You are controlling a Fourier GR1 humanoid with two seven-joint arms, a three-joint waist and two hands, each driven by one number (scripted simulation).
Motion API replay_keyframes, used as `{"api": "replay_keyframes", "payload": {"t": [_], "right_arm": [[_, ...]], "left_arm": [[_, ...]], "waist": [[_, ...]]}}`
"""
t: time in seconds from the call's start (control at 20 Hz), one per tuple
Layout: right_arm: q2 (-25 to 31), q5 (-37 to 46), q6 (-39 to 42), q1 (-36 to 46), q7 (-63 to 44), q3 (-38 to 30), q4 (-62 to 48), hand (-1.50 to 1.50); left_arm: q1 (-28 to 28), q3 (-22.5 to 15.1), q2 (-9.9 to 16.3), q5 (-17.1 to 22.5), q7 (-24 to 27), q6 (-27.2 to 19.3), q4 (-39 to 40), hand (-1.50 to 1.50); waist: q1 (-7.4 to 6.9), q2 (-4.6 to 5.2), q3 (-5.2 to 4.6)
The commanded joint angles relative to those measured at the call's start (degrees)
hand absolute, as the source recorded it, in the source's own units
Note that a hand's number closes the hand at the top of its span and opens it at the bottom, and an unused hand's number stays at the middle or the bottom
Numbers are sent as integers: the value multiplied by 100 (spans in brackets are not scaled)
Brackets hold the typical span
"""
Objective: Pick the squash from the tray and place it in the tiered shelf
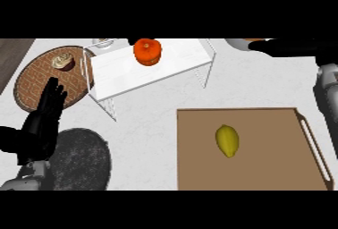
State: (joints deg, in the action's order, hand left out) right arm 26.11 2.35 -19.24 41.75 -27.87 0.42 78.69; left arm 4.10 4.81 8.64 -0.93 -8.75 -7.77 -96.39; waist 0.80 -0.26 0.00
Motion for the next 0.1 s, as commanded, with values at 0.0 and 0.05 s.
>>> {"api": "replay_keyframes", "payload": {"t": [0.0, 0.05], "right_arm": [[310, -380, 496, -928, 389, -391, 812, -150], [398, -419, 525, -807, -17, -497, 980, -150]], "left_arm": [[253, 171, 79, 89, -141, 23, 114, 0], [-582, -239, -182, -90, -105, -18, -668, 0]], "waist": [[-14, 11, 1], [-66, -1, 1]]}}
